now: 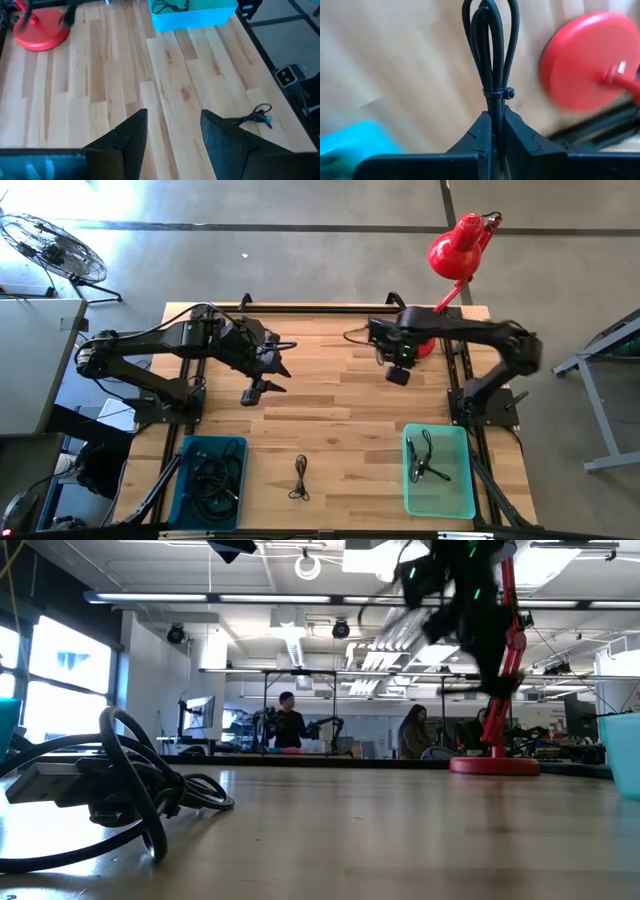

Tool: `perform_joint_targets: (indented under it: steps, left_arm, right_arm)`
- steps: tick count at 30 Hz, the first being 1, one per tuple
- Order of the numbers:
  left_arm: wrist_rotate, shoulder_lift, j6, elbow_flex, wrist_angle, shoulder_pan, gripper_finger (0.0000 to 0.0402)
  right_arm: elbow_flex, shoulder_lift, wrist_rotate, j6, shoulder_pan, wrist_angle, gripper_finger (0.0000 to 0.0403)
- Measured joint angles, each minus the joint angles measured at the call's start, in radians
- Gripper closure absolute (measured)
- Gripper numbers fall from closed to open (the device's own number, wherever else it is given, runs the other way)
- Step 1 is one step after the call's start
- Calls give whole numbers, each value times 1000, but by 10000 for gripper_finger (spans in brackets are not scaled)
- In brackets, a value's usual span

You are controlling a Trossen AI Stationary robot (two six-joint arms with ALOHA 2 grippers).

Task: Pick & Place USB Port
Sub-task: Put the black charger cable into the light blue bin

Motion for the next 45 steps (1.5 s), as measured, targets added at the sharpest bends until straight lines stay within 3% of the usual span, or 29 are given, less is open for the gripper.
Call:
perform_joint_targets:
  steps: [6, 10, 14, 18, 26, 29, 35, 39, 45]
  left_arm:
    - [-10, 0, 49, 0, -21, 0, 222]
    - [-9, 1, 28, 0, -21, 0, 222]
    - [32, 3, -15, 0, -32, -1, 222]
    - [35, 28, 38, -2, -55, -40, 222]
    - [59, 120, 177, 0, -92, -168, 222]
    - [59, 161, 244, 0, -152, -204, 222]
    - [58, 248, 365, -2, -317, -244, 222]
    - [61, 293, 408, -2, -338, -265, 222]
    - [75, 311, 522, 0, -289, -290, 222]
  right_arm:
    - [86, -262, -195, 514, 304, -130, 381]
    - [81, -393, -193, 1016, 634, -90, 381]
    - [24, -407, -125, 1438, 959, -13, 381]
    - [-83, -348, -132, 1676, 1132, 134, 381]
    - [-338, -268, -183, 1810, 1182, 517, 378]
    - [-423, -254, -211, 1832, 1177, 638, 343]
    - [-518, -255, -159, 1809, 1142, 835, 250]
    - [-532, -264, -135, 1760, 1102, 869, 213]
    - [-515, -340, -99, 1699, 1060, 860, 204]
